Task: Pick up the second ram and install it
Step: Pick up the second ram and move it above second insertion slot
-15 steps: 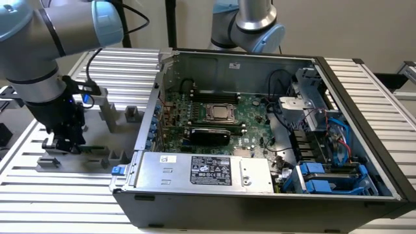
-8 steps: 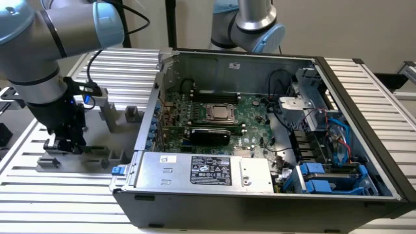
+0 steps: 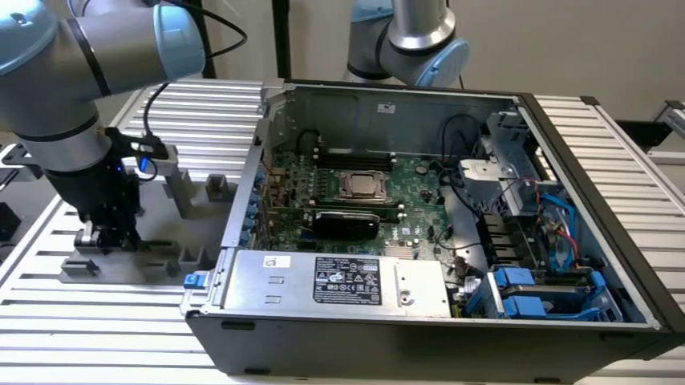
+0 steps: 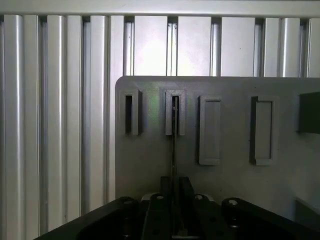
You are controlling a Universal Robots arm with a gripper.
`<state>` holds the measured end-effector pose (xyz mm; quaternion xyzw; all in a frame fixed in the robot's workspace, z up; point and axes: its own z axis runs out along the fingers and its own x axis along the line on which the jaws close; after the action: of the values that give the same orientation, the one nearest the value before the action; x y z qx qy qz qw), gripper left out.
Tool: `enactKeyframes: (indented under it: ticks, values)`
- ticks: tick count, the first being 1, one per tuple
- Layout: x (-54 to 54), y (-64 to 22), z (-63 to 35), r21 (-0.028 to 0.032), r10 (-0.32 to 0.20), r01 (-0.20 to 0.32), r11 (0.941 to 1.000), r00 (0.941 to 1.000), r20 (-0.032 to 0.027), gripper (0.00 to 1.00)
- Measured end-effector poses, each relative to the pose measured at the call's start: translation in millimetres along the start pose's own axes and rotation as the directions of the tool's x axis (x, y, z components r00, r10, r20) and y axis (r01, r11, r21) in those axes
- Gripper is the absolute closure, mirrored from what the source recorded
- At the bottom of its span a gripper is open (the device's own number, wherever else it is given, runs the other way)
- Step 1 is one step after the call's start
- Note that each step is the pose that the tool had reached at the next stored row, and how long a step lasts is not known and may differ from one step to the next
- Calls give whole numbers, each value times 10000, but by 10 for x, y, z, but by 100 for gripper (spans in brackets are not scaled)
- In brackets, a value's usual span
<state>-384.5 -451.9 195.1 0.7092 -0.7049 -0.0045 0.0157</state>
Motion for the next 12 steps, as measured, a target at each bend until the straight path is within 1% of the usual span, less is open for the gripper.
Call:
enactKeyframes:
  ticks: [12]
  values:
    - [2, 0, 7, 0, 100, -100, 9999, 9999, 4, 100]
